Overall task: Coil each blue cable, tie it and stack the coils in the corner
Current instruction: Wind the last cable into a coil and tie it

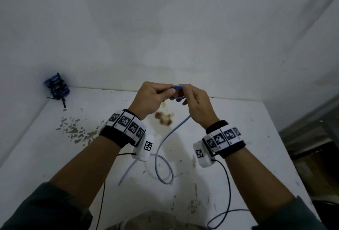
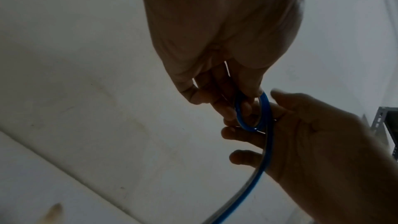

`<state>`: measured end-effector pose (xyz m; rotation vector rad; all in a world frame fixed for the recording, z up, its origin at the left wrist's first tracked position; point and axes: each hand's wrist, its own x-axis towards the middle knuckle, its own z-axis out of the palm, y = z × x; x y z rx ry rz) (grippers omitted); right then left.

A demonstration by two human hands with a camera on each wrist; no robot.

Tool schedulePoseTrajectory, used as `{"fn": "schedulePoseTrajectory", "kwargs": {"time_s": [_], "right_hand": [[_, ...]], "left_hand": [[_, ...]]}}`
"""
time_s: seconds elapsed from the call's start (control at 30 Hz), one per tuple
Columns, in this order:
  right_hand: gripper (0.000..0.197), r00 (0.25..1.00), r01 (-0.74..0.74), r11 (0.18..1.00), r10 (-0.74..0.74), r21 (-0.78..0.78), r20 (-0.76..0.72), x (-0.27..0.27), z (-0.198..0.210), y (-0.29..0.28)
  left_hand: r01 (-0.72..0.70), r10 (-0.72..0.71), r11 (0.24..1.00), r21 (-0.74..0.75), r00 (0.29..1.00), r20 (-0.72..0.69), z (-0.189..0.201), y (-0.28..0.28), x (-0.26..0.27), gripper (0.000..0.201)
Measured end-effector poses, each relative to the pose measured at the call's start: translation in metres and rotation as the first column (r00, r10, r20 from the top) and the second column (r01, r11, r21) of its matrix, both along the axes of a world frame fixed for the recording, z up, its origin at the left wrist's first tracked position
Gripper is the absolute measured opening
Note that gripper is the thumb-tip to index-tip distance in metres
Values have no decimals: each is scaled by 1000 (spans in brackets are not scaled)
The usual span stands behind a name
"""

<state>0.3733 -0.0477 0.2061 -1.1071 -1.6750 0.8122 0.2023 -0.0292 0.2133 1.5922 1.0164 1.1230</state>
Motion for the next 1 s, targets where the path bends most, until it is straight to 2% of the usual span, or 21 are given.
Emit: {"fn": "schedulePoseTrajectory", "kwargs": {"time_s": [0.1,0.2,0.3,0.37,0.43,0.47,0.5,0.53,0.57,0.6,0.63,0.67,0.7,0.77,0.8,0.83,0.9,0.97,1.0], "right_hand": [[31,977,99,993,-85,61,-194,-18,-12,-6],[30,904,217,976,-190,28,-384,-39,-15,-11],[31,866,298,953,-292,-51,-405,-47,-14,-9],[31,917,296,955,-286,-4,-277,-38,-12,-4],[31,985,175,980,-173,91,-24,-21,-7,3],[31,986,77,991,-92,106,138,-12,-3,6],[31,956,-13,996,-13,87,294,-5,2,10],[31,912,-77,996,51,48,407,1,8,12],[32,891,-100,995,79,23,447,4,13,14],[33,907,-86,996,63,37,416,4,16,14],[35,949,-44,997,20,71,313,1,18,12],[37,989,34,996,-46,86,143,-5,15,11],[41,991,128,990,-125,67,-53,-14,11,9],[44,904,236,971,-231,-30,-360,-32,2,6],[42,862,251,966,-253,-63,-439,-38,0,5],[40,849,261,962,-267,-77,-457,-40,-3,6],[38,907,244,969,-239,-32,-346,-31,-4,9],[37,989,116,992,-111,51,-93,-14,3,11],[36,998,36,997,-40,75,56,-8,8,12]], "left_hand": [[44,-28,996,-76,980,195,-2,-6,4,24],[72,12,978,-195,918,396,-3,-13,16,20],[85,46,958,-272,896,443,-3,-12,17,13],[101,-2,951,-293,948,319,-3,-10,8,12],[63,-47,973,-224,996,76,-2,-7,-3,12],[53,-58,982,-179,998,-21,0,-6,-7,15],[49,-61,989,-143,995,-82,3,-5,-10,18],[48,-61,992,-116,992,-113,7,-5,-11,20],[43,-54,995,-92,991,-121,10,-3,-11,18],[32,-38,997,-68,994,-101,14,-1,-10,16],[10,-13,999,-49,999,-48,17,1,-8,15],[-25,26,999,-47,999,33,19,1,-4,14],[-69,78,995,-72,988,136,20,1,2,14],[-113,158,981,-158,939,307,20,-2,13,10],[-95,156,978,-185,925,348,19,-5,18,8],[-62,133,977,-205,925,356,16,-8,20,8],[-17,73,978,-207,960,269,13,-9,14,10],[6,9,987,-164,996,90,15,-4,0,15],[16,-15,990,-138,1000,7,17,-1,-6,17]]}}
